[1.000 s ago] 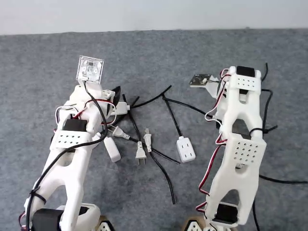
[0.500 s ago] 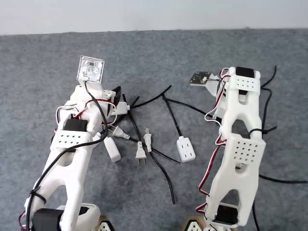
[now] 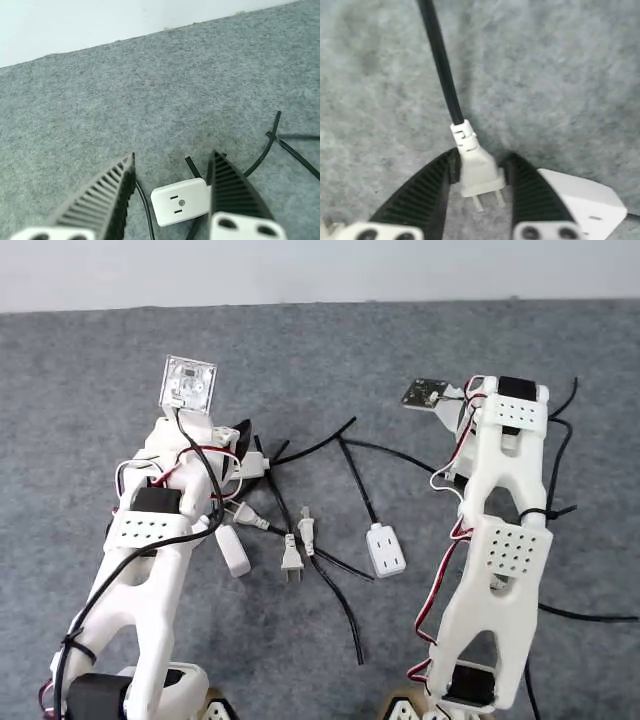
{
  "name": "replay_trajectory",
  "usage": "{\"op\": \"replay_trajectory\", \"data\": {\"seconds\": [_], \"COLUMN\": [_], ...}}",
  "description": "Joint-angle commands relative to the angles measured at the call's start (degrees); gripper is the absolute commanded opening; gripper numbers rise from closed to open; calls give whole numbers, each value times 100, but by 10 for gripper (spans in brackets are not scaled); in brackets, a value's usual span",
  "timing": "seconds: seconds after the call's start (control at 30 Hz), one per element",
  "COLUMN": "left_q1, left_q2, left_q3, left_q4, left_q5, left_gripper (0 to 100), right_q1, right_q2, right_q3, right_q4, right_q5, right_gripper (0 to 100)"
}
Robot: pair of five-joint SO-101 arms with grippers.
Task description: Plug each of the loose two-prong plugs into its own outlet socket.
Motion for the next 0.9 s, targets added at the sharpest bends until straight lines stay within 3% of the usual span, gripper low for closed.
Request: {"op": "replay_trajectory", "data": {"seconds": [0.0, 0.4, 0.7, 0.87], "left_q1": [26, 26, 26, 26], "left_q2": [-18, -18, -18, -18], "left_q3": [-22, 13, 84, 84], "left_q4": [-193, -264, -334, -343], "left_q5": [-79, -79, -79, -79], "left_gripper": [227, 227, 227, 227], "right_q1": [84, -13, -593, -804], "right_q2": [224, -822, -2141, -2905], "right_q3": [26, 26, 26, 26], "right_q4": [57, 84, 620, 558], "right_q5": [44, -176, -193, -624], "right_gripper": [8, 9, 9, 9]}}
